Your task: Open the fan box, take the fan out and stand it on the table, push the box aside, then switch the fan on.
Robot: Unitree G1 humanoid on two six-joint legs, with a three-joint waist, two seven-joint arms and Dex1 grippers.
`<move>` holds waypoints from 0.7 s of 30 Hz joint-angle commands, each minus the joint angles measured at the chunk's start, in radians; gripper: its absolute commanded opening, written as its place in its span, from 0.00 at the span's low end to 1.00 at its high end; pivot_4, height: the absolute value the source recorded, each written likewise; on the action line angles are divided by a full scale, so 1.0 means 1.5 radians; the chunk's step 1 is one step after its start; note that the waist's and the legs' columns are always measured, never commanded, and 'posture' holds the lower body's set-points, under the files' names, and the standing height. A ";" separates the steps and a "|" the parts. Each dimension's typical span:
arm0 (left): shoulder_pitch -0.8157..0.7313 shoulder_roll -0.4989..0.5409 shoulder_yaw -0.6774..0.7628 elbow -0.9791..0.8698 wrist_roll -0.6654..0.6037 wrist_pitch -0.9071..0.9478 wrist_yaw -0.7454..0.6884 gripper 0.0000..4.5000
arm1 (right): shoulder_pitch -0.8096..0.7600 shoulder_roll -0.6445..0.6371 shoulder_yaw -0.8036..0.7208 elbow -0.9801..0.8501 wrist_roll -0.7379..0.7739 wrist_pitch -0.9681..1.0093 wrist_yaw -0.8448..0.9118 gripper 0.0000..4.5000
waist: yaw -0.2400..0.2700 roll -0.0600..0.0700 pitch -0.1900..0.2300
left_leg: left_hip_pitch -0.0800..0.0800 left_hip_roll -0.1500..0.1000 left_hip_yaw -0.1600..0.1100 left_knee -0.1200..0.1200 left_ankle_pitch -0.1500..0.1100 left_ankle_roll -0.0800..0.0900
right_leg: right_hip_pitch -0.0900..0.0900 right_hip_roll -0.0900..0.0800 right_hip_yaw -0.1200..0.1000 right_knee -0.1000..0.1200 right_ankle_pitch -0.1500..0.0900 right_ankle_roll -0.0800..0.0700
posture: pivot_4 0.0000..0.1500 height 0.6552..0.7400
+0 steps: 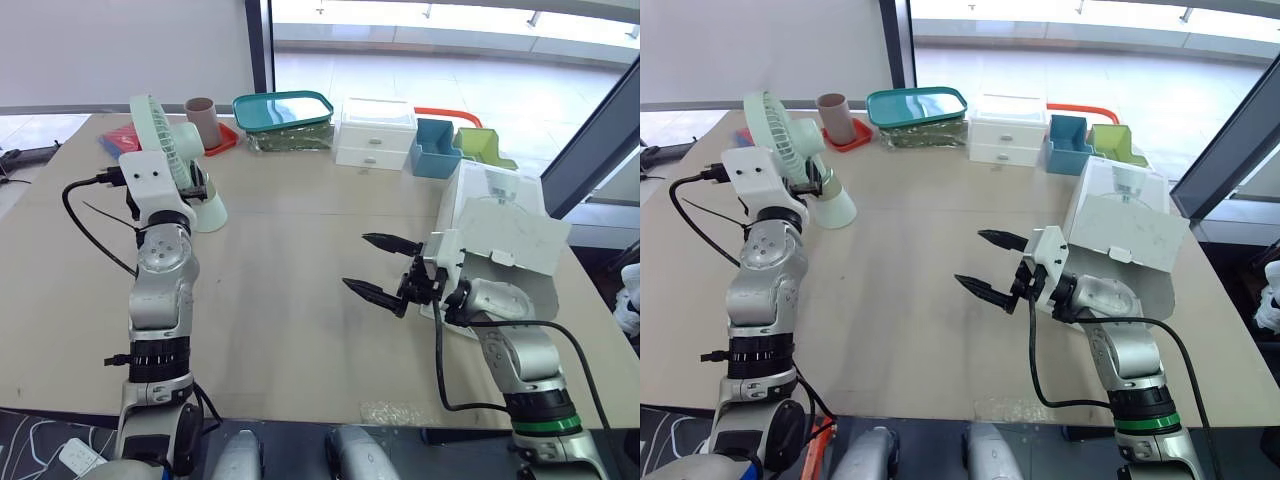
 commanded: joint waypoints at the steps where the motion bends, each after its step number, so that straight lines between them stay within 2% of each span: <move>1: -0.022 0.005 0.003 -0.003 0.004 -0.016 0.001 0.83 | 0.006 -0.003 -0.004 -0.022 0.000 -0.013 -0.001 1.00 | 0.000 0.000 0.000 | 0.000 0.000 0.000 0.000 0.000 0.000 | 0.000 0.000 0.000 0.000 0.000 0.000 | 1.00 1.00; 2: -0.024 0.006 0.004 0.000 0.005 -0.017 0.001 0.73 | 0.006 -0.003 -0.005 -0.023 0.000 -0.012 -0.002 1.00 | 0.000 0.000 0.000 | 0.000 0.000 0.000 0.000 0.000 0.000 | 0.000 0.000 0.000 0.000 0.000 0.000 | 1.00 1.00; 3: -0.028 0.009 0.005 0.006 0.008 -0.020 0.002 0.68 | 0.008 -0.004 -0.005 -0.024 0.001 -0.011 -0.001 1.00 | 0.000 0.000 0.000 | 0.000 0.000 0.000 0.000 0.000 0.000 | 0.000 0.000 0.000 0.000 0.000 0.000 | 1.00 1.00; 21: -0.070 0.021 0.027 0.065 0.007 -0.040 0.022 0.68 | 0.018 -0.006 -0.007 -0.033 -0.002 -0.011 -0.012 1.00 | 0.000 0.000 0.000 | 0.000 0.000 0.000 0.000 0.000 0.000 | 0.000 0.000 0.000 0.000 0.000 0.000 | 1.00 1.00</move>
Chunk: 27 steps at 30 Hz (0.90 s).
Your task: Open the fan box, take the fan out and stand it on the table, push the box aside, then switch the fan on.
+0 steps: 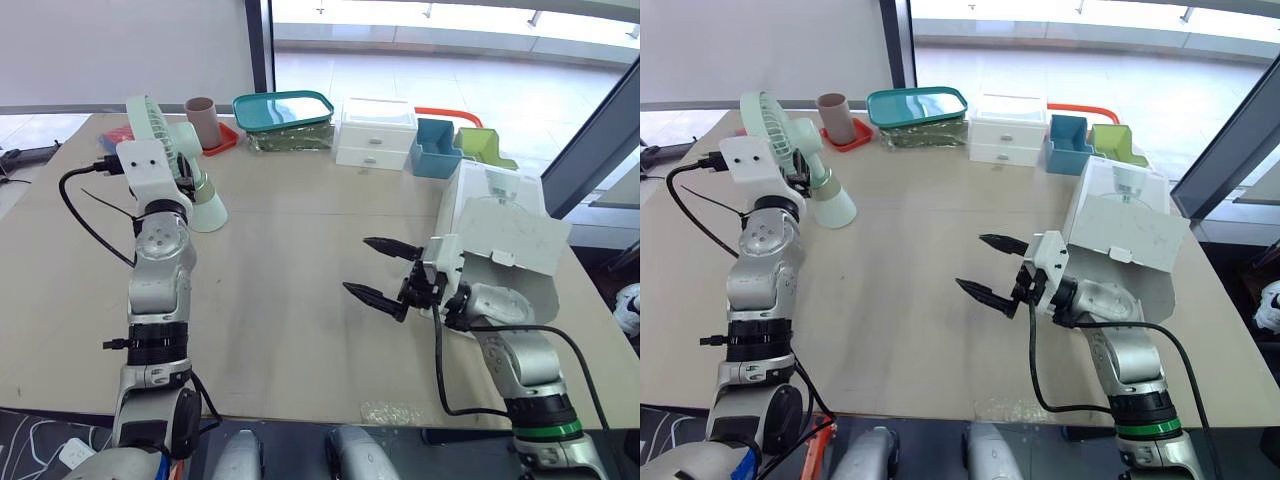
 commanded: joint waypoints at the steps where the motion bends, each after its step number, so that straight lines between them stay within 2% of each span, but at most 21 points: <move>1: -0.023 0.005 0.010 -0.006 0.001 -0.012 0.010 0.68 | 0.000 -0.006 -0.006 -0.030 0.000 -0.010 -0.004 1.00 | 0.000 0.000 0.000 | 0.000 0.000 0.000 0.000 0.000 0.000 | 0.000 0.000 0.000 0.000 0.000 0.000 | 1.00 1.00; 4: -0.026 0.005 0.011 -0.001 -0.004 -0.009 0.008 0.68 | 0.004 -0.007 -0.005 -0.034 -0.001 -0.010 -0.006 1.00 | 0.000 0.000 0.000 | 0.000 0.000 0.000 0.000 0.000 0.000 | 0.000 0.000 0.000 0.000 0.000 0.000 | 1.00 1.00; 6: -0.027 0.004 0.010 0.001 -0.006 -0.009 0.007 0.57 | 0.007 -0.008 -0.005 -0.036 -0.002 -0.009 -0.006 1.00 | 0.000 0.000 0.000 | 0.000 0.000 0.000 0.000 0.000 0.000 | 0.000 0.000 0.000 0.000 0.000 0.000 | 1.00 1.00; 7: -0.027 0.003 0.011 0.000 -0.006 -0.009 0.007 0.47 | 0.009 -0.008 -0.005 -0.038 -0.003 -0.009 -0.007 1.00 | 0.000 0.000 0.000 | 0.000 0.000 0.000 0.000 0.000 0.000 | 0.000 0.000 0.000 0.000 0.000 0.000 | 1.00 1.00; 8: -0.027 0.004 0.010 -0.001 -0.005 -0.008 0.008 0.45 | 0.009 -0.008 -0.005 -0.038 -0.003 -0.009 -0.007 1.00 | 0.000 0.000 0.000 | 0.000 0.000 0.000 0.000 0.000 0.000 | 0.000 0.000 0.000 0.000 0.000 0.000 | 1.00 1.00; 21: -0.013 0.023 0.004 -0.023 -0.015 -0.027 -0.035 0.44 | 0.015 -0.009 -0.007 -0.048 -0.002 -0.005 -0.013 1.00 | 0.000 0.000 0.000 | 0.000 0.000 0.000 0.000 0.000 0.000 | 0.000 0.000 0.000 0.000 0.000 0.000 | 1.00 1.00; 24: -0.002 0.036 -0.008 -0.042 -0.032 -0.045 -0.089 0.44 | 0.013 -0.010 -0.006 -0.054 0.001 0.001 -0.015 1.00 | 0.000 0.000 0.000 | 0.000 0.000 0.000 0.000 0.000 0.000 | 0.000 0.000 0.000 0.000 0.000 0.000 | 1.00 1.00; 27: 0.024 0.058 -0.036 -0.087 -0.075 -0.060 -0.200 0.44 | 0.012 -0.015 0.002 -0.083 0.006 0.029 -0.023 1.00 | 0.000 0.000 0.000 | -0.001 0.000 0.000 0.000 0.000 0.000 | -0.001 0.000 0.000 0.000 0.000 0.000 | 1.00 1.00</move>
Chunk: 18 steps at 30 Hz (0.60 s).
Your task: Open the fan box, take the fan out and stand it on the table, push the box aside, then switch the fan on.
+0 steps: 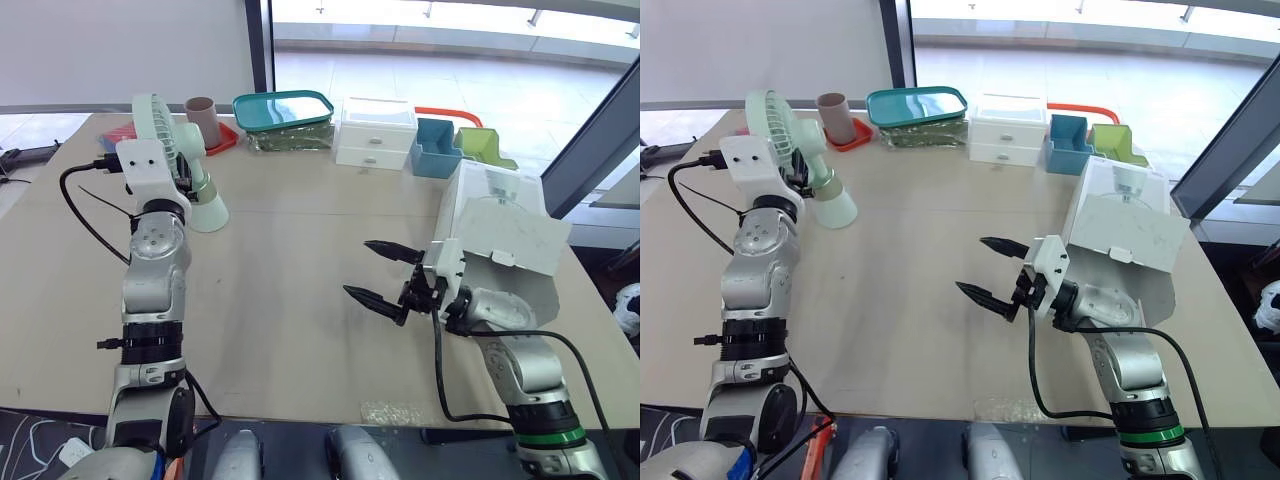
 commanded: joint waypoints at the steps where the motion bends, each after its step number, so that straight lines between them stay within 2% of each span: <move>1: 0.010 0.031 -0.038 -0.096 -0.056 -0.045 -0.136 0.44 | -0.007 -0.013 0.006 -0.064 0.011 0.035 -0.011 1.00 | 0.000 0.000 0.000 | 0.000 0.000 0.000 0.000 0.000 0.000 | 0.000 0.000 0.000 0.000 0.000 0.000 | 1.00 1.00; 3: 0.020 0.045 -0.052 -0.117 -0.093 -0.041 -0.206 0.44 | -0.011 -0.015 0.012 -0.082 0.014 0.062 -0.020 1.00 | 0.000 0.000 0.000 | -0.001 0.000 -0.001 0.000 0.000 0.000 | 0.000 0.000 -0.001 0.000 0.000 0.000 | 1.00 1.00; 6: 0.023 0.050 -0.055 -0.128 -0.135 -0.022 -0.260 0.44 | -0.018 -0.017 0.022 -0.102 0.011 0.101 -0.041 1.00 | 0.001 0.000 0.000 | -0.001 0.000 -0.002 0.000 0.000 0.000 | 0.000 0.000 -0.002 0.000 0.000 0.000 | 1.00 1.00; 12: 0.015 0.060 -0.092 -0.151 -0.216 0.018 -0.381 0.44 | -0.054 0.008 0.042 -0.163 -0.005 0.227 -0.155 1.00 | -0.002 0.000 0.000 | -0.001 0.001 -0.002 0.000 0.000 0.000 | 0.000 0.001 -0.002 0.000 0.000 -0.001 | 1.00 1.00; 18: 0.011 0.069 -0.110 -0.146 -0.243 0.044 -0.434 0.44 | -0.074 0.031 0.041 -0.194 -0.007 0.304 -0.232 1.00 | -0.001 0.000 0.000 | -0.001 0.000 -0.002 0.000 0.000 0.000 | 0.000 0.000 -0.002 0.000 0.000 0.000 | 1.00 1.00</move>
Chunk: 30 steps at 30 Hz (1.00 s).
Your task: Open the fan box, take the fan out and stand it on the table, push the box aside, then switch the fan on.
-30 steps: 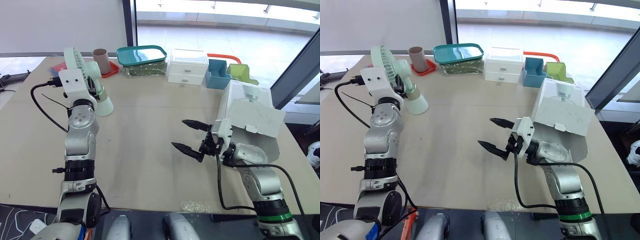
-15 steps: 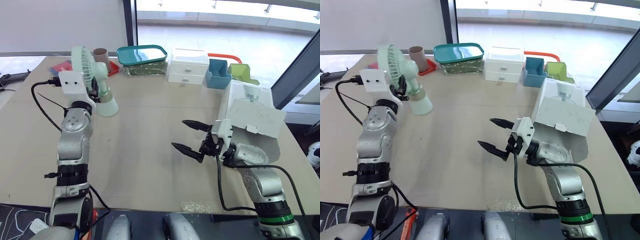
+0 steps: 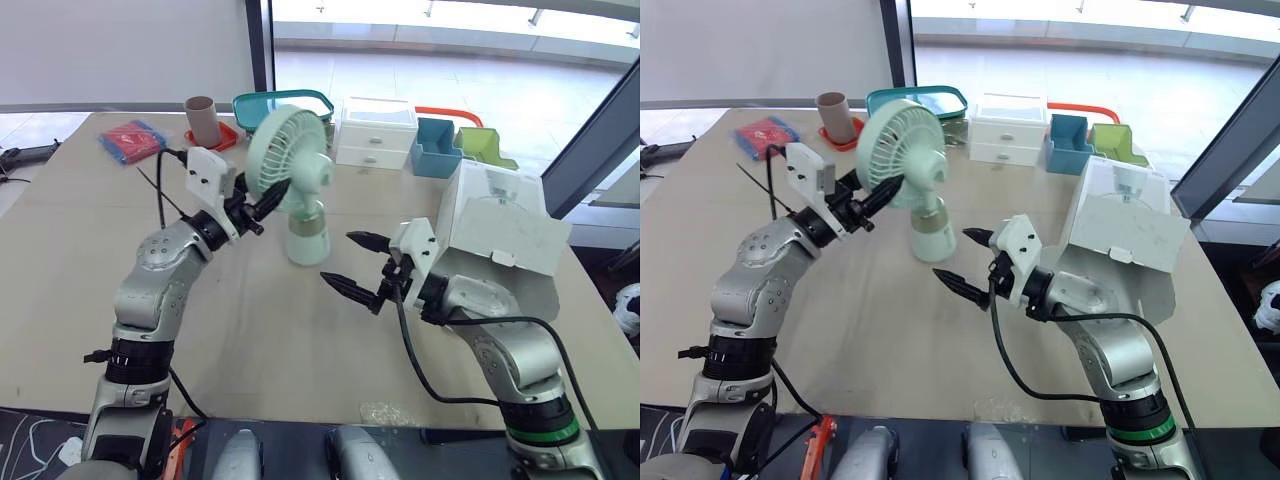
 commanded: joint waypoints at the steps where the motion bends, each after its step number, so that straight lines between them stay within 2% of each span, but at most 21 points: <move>1: -0.028 0.017 0.005 -0.038 -0.036 0.009 -0.041 0.44 | -0.017 0.013 -0.007 -0.042 -0.004 0.047 -0.057 1.00 | -0.001 0.000 0.000 | 0.000 0.000 0.000 0.000 0.000 0.000 | 0.000 0.000 0.000 0.000 0.000 0.000 | 1.00 1.00; 7: -0.031 0.033 -0.011 -0.035 -0.038 0.021 -0.085 0.44 | -0.050 0.036 -0.009 -0.049 -0.025 0.105 -0.135 1.00 | 0.000 0.000 0.000 | 0.000 0.000 0.000 0.000 0.000 0.000 | 0.000 0.000 0.000 0.000 0.000 0.000 | 1.00 1.00; 18: -0.023 0.024 -0.025 -0.045 -0.033 0.027 -0.081 0.44 | -0.075 0.073 -0.016 -0.060 -0.003 0.165 -0.182 1.00 | 0.000 0.000 0.000 | 0.000 0.000 0.000 0.000 0.000 0.000 | 0.000 0.000 0.000 0.000 0.000 0.000 | 1.00 1.00; 21: -0.020 0.019 -0.031 -0.048 -0.032 0.031 -0.075 0.44 | -0.080 0.092 -0.021 -0.045 -0.003 0.173 -0.199 0.84 | 0.000 0.000 0.000 | 0.000 0.000 0.000 0.000 0.000 0.000 | 0.000 0.000 0.000 0.000 0.000 0.000 | 1.00 1.00; 22: -0.019 0.018 -0.032 -0.049 -0.032 0.032 -0.075 0.44 | -0.082 0.095 -0.022 -0.042 -0.004 0.177 -0.202 0.71 | 0.000 0.000 0.000 | 0.000 0.000 0.000 0.000 0.000 0.000 | 0.000 0.000 0.000 0.000 0.000 0.000 | 1.00 1.00; 23: -0.018 0.018 -0.032 -0.052 -0.032 0.033 -0.075 0.44 | -0.081 0.096 -0.023 -0.043 -0.004 0.180 -0.204 0.67 | 0.000 0.000 0.000 | 0.000 0.000 0.000 0.000 0.000 0.000 | 0.000 0.000 0.000 0.000 0.000 0.000 | 1.00 1.00; 24: -0.018 0.018 -0.032 -0.052 -0.031 0.034 -0.073 0.44 | -0.081 0.097 -0.022 -0.044 -0.004 0.182 -0.204 0.52 | 0.000 0.000 0.000 | 0.000 0.000 0.000 0.000 0.000 0.000 | 0.000 0.000 0.000 0.000 0.000 0.000 | 1.00 1.00; 25: -0.019 0.017 -0.032 -0.051 -0.031 0.033 -0.072 0.44 | -0.083 0.097 -0.021 -0.042 -0.005 0.181 -0.205 0.44 | 0.000 0.000 0.000 | 0.000 0.000 0.000 0.000 0.000 0.000 | 0.000 0.000 0.000 0.000 0.000 0.000 | 1.00 1.00; 30: -0.022 0.015 -0.034 -0.048 -0.028 0.034 -0.068 0.44 | -0.093 0.112 -0.023 -0.031 -0.007 0.189 -0.220 0.44 | 0.000 0.000 0.000 | 0.000 0.000 0.000 0.000 0.000 0.000 | 0.000 0.000 0.000 0.000 0.000 0.000 | 1.00 1.00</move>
